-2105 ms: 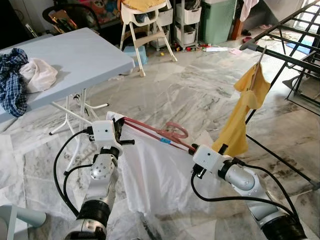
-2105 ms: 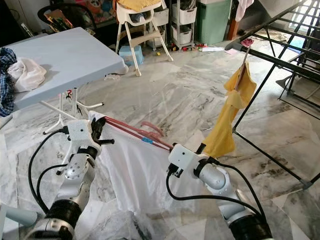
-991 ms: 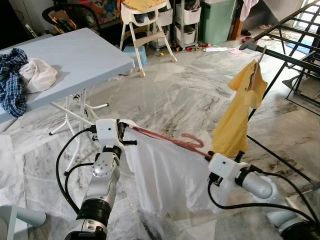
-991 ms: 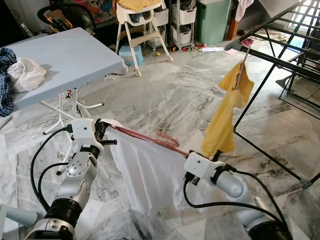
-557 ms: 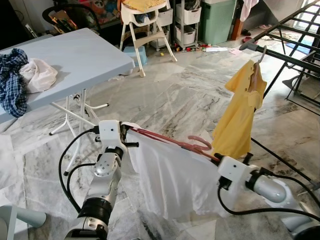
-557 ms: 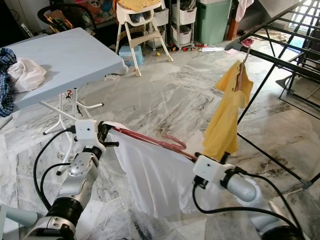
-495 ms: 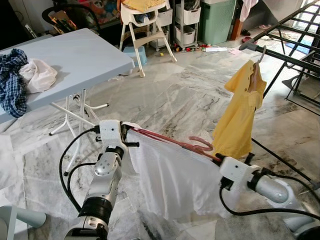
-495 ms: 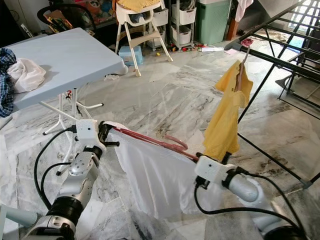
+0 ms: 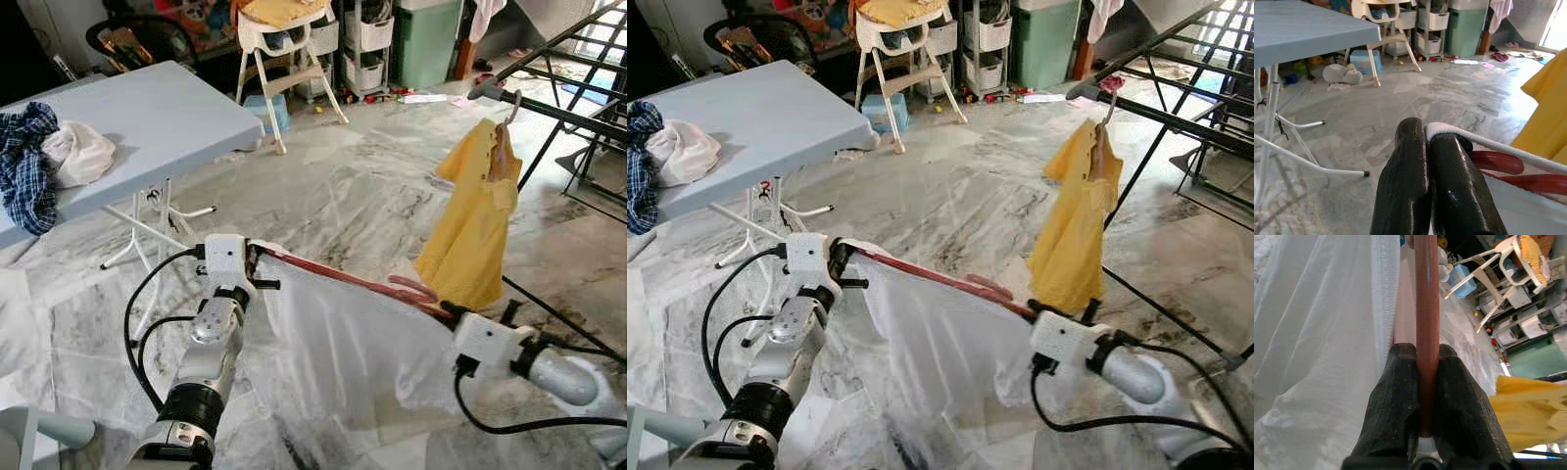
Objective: Hang hanger
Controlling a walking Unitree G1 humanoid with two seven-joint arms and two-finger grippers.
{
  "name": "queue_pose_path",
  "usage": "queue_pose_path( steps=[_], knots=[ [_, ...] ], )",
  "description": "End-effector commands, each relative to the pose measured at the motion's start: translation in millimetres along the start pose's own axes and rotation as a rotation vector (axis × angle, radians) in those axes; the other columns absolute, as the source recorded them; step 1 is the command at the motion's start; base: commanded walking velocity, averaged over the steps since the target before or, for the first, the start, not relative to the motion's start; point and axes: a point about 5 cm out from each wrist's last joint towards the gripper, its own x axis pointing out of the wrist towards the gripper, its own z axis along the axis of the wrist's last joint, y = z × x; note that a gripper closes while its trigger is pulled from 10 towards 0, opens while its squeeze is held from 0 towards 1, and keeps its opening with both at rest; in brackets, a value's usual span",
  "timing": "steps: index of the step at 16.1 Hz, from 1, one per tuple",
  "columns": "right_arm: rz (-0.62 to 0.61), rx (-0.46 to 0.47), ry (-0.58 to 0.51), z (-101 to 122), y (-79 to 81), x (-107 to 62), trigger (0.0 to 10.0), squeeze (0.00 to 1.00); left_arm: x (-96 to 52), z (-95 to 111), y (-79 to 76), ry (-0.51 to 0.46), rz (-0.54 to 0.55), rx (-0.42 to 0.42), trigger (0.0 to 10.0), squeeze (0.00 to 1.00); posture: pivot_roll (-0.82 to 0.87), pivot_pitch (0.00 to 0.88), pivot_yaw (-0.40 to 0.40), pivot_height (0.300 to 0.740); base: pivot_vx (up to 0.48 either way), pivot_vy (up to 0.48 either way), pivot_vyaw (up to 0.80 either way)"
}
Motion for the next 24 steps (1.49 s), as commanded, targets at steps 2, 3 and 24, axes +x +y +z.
queue_pose_path(
  steps=[2,3,24],
  knots=[
    [-0.036,0.035,0.228,-44.5,-6.9,-34.1,0.0,0.0,0.3,25.7,57.4,-0.09,0.215,-0.003,0.0,0.0,-0.16,0.004,0.139,0.74,0.0,0.0,0.0],
    [-0.053,0.028,0.221,-44.4,-9.5,-34.7,0.0,0.0,0.6,25.7,56.8,-0.089,0.214,-0.003,0.0,0.0,-0.16,0.004,0.14,0.74,0.0,0.0,0.0],
    [-0.275,0.339,-0.262,64.6,-24.9,46.5,0.0,0.0,-41.0,-54.5,-4.4,0.156,-0.186,0.183,10.0,1.0,-0.14,0.007,0.118,0.74,0.0,0.0,0.0]
  ],
)
